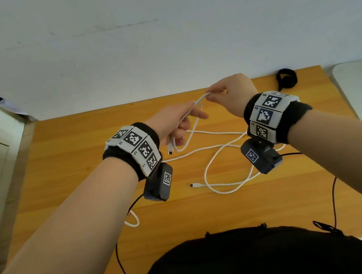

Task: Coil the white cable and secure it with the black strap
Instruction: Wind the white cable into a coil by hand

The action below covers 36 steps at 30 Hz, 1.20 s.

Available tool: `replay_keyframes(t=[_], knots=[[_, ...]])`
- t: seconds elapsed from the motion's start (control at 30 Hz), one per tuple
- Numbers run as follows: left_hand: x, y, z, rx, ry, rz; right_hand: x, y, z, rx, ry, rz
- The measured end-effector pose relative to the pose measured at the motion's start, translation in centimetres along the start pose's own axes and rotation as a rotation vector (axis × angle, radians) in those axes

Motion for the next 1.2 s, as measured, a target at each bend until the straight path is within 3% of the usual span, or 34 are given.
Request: replay_keyframes(t=[0.27, 0.47, 0.63, 0.87, 1.0, 1.2], knots=[[-0.9, -0.3, 1.1, 0.103, -0.321, 0.083, -0.1, -0.1, 1.5, 0.077, 0.176, -0.009], [-3.3, -0.7, 0.3, 0.129, -0.642, 0.272, -2.9, -0.2, 4.7, 0.203, 0.241, 0.134], [-4.8, -1.1, -1.1, 0.071, -0.811, 0.379, -5.2, -0.9, 7.6, 0.291, 0.251, 0.220], [-5.4, -0.9, -1.8, 0.033, -0.840, 0.449, -5.5, -2.0, 10.7, 0.417, 0.164, 0.230], [-5.3, -0.8, -2.1, -0.018, -0.775, 0.443, -5.0, -2.5, 10.9, 0.406, 0.092, 0.180], [-4.3, -0.4, -2.4, -0.116, -0.671, 0.386, -2.7, -2.6, 10.5, 0.530, -0.207, 0.101]])
Point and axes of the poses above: each hand's wrist, its own y-axis towards the middle knuckle, its own z-axis out of the palm, x = y × z, the point moved 10 cm from there along y, towards the middle knuckle, and after that the axes turned 11 degrees about x, right-handed, at the moved point
